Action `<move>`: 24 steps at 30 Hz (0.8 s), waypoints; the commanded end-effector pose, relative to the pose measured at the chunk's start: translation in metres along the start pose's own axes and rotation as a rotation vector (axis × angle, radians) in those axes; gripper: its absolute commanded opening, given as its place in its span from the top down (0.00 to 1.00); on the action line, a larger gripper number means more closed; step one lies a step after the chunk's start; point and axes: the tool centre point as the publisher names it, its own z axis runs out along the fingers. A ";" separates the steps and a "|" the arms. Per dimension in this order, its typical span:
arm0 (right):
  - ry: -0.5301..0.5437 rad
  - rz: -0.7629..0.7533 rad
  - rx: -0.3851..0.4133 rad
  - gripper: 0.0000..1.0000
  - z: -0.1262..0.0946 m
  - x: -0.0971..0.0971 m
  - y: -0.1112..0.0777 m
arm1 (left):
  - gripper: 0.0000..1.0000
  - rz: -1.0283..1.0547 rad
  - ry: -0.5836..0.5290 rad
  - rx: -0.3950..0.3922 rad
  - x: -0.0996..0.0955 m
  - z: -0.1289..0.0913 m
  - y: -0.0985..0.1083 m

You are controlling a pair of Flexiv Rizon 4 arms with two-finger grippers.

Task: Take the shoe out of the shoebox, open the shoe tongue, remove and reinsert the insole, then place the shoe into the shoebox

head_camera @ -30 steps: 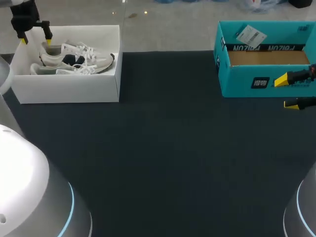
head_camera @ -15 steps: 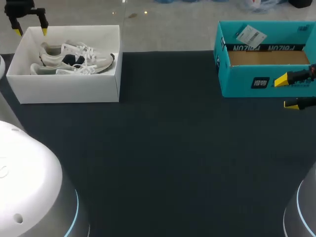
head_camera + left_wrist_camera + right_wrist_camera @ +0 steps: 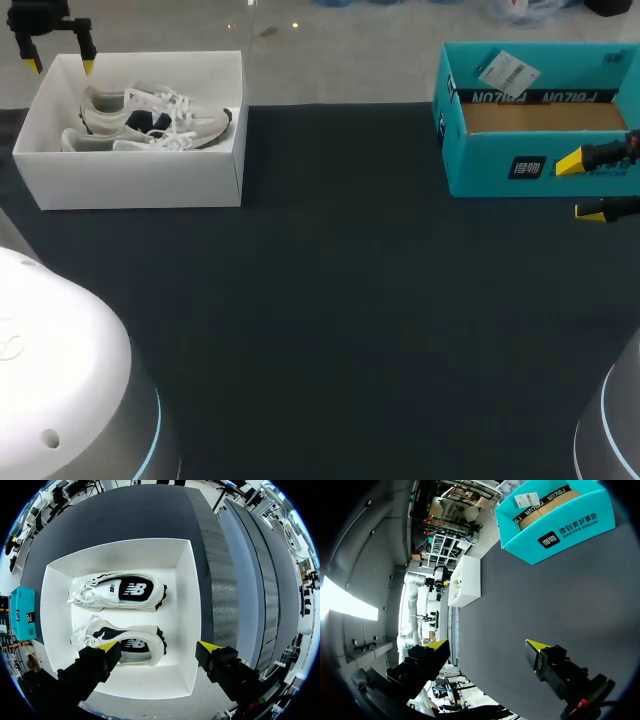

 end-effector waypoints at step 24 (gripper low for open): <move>-0.002 0.001 0.000 0.00 0.001 0.000 0.000 | 0.09 -0.007 -0.002 -0.191 -0.024 0.031 -0.120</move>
